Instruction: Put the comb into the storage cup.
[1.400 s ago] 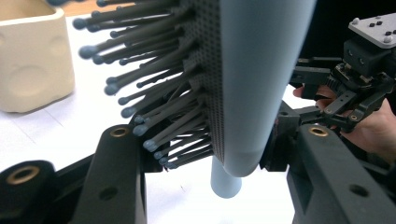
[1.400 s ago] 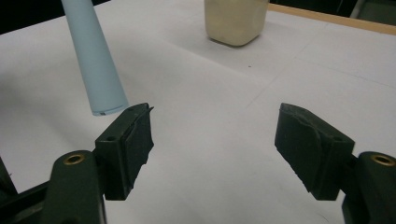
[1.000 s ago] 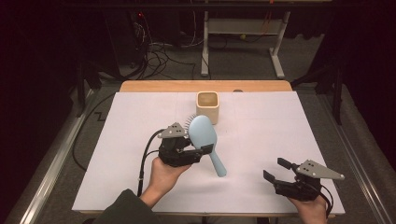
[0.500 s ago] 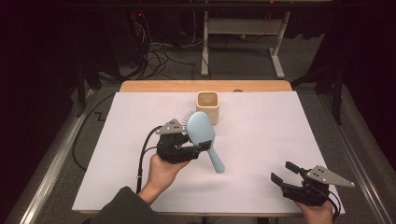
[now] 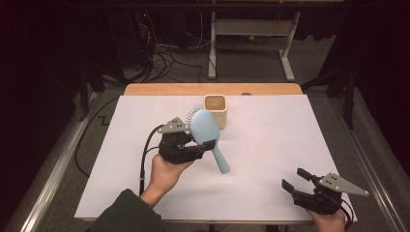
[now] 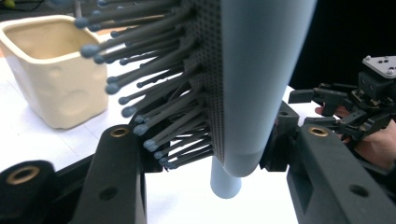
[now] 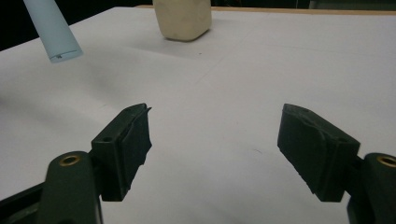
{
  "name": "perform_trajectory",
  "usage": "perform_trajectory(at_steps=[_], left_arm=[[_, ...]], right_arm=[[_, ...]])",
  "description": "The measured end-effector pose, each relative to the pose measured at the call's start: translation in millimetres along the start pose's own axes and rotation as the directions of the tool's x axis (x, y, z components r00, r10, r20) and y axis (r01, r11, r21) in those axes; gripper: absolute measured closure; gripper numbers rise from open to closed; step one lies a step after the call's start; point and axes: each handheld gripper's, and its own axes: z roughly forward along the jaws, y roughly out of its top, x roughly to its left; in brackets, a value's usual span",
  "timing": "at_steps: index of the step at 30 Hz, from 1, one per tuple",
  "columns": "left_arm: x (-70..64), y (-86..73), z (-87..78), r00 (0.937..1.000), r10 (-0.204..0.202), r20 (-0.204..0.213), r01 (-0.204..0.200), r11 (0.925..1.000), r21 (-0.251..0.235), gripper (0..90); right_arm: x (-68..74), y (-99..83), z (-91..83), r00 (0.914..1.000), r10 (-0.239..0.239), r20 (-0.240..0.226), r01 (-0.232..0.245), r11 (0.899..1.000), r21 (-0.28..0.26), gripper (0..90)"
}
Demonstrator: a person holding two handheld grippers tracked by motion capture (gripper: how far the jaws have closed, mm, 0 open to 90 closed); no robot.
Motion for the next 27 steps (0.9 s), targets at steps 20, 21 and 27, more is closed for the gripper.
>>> perform_trajectory(at_steps=[20,21,27], left_arm=[[12.3,11.2,-3.1,0.9994,-0.014,-0.032,0.014,0.9999,0.000,54.0],[13.0,11.5,-3.8,0.9993,-0.016,-0.033,0.016,0.9999,-0.002,54.0],[15.1,13.7,-6.8,0.9990,-0.020,-0.040,0.020,0.9998,-0.009,54.0]], right_arm=[[0.2,-0.7,-0.3,1.0000,-0.001,0.002,0.001,1.000,-0.004,26.1],[0.2,-0.8,-0.2,1.0000,0.000,0.002,0.000,1.000,-0.004,26.1],[-0.1,-0.9,-0.2,1.0000,0.001,0.002,-0.001,1.000,-0.005,26.2]])
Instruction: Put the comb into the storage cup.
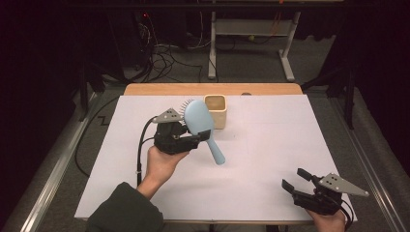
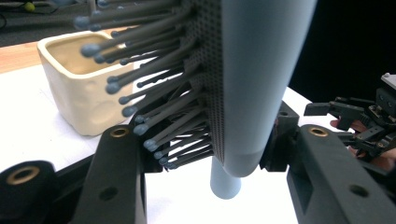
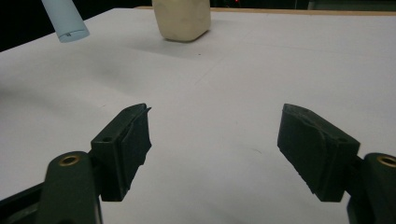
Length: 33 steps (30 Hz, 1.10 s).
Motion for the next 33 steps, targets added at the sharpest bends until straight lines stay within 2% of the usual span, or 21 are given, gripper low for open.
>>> perform_trajectory(at_steps=[12,25,33], left_arm=[[0.6,7.7,-4.7,0.9998,0.012,-0.015,-0.012,0.9998,-0.013,54.0],[10.1,12.9,-7.0,0.9994,-0.015,-0.031,0.014,0.9995,-0.027,53.9],[8.2,24.5,-9.6,0.9988,0.004,-0.048,-0.006,0.9995,-0.033,53.9]], right_arm=[[0.0,0.0,-0.7,1.0000,0.001,0.000,-0.001,1.000,-0.004,26.3],[0.0,0.0,-0.8,1.0000,-0.001,-0.001,0.001,1.000,-0.008,26.4],[0.2,0.0,-1.0,1.0000,-0.001,-0.002,0.001,1.000,-0.008,26.4]])
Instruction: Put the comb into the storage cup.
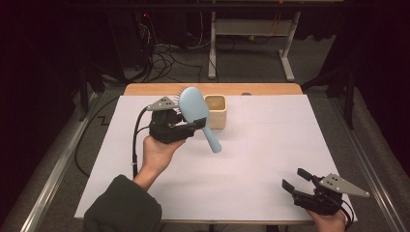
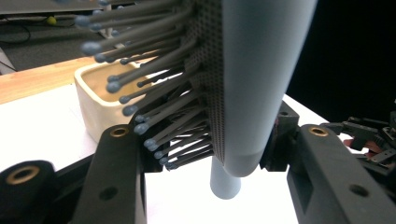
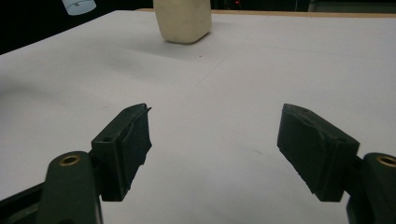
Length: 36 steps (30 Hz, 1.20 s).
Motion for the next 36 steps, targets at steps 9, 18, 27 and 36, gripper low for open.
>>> perform_trajectory(at_steps=[9,18,27,36], left_arm=[[2.5,7.8,4.5,0.9999,0.006,-0.013,-0.005,1.0000,0.006,53.9],[6.3,16.0,8.6,0.9996,0.003,-0.028,-0.002,1.0000,0.008,53.9],[8.3,21.7,12.6,0.9994,0.004,-0.035,-0.003,0.9999,0.014,53.9],[10.5,29.5,14.1,0.9989,0.003,-0.047,-0.002,0.9999,0.011,53.9]], right_arm=[[-0.3,0.0,-0.4,1.0000,0.003,0.002,-0.003,1.000,-0.001,26.4],[-0.4,-0.1,-0.2,1.0000,0.005,0.003,-0.005,1.000,0.001,26.4],[-0.6,-0.1,-0.7,1.0000,0.007,0.002,-0.007,1.000,-0.004,26.4],[-0.8,-0.1,-0.6,0.9999,0.011,0.000,-0.011,1.000,-0.004,26.4]])
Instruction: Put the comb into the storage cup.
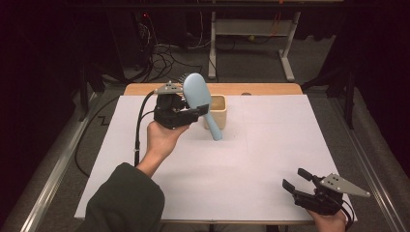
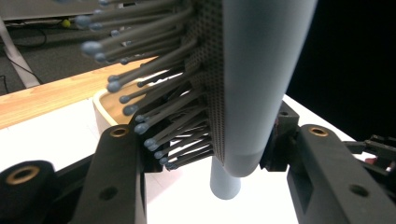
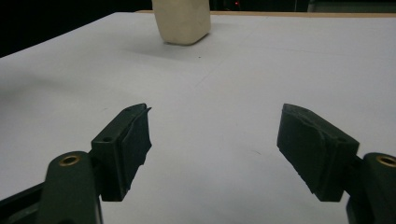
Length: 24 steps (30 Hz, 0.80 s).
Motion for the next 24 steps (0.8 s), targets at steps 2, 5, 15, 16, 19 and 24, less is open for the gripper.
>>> perform_trajectory(at_steps=[2,5,15,16,19,24], left_arm=[[0.6,1.4,0.6,1.0000,-0.002,-0.002,0.002,1.0000,0.001,54.0],[0.9,4.1,1.9,1.0000,-0.002,-0.003,0.002,1.0000,0.004,54.0],[1.4,14.5,7.1,1.0000,-0.001,-0.008,0.001,1.0000,0.004,53.9],[1.5,15.6,7.6,0.9999,0.000,-0.011,0.000,1.0000,0.005,53.9],[1.9,19.6,8.8,0.9999,0.001,-0.015,0.000,1.0000,0.003,53.9],[2.8,25.1,9.9,0.9997,0.001,-0.023,-0.001,1.0000,0.001,53.9]], right_arm=[[-0.1,0.0,0.0,1.0000,0.001,0.000,-0.001,1.000,0.001,26.4],[-0.3,-0.1,0.2,1.0000,0.004,-0.001,-0.004,1.000,0.001,26.4],[-0.9,0.0,-0.9,1.0000,0.005,0.000,-0.005,1.000,-0.007,26.3],[-1.0,0.0,-0.9,1.0000,0.005,0.000,-0.005,1.000,-0.007,26.4],[-0.8,0.0,-0.7,1.0000,0.004,-0.001,-0.004,1.000,-0.006,26.3],[-1.1,-0.1,-0.6,1.0000,0.006,-0.001,-0.006,1.000,-0.005,26.3]])
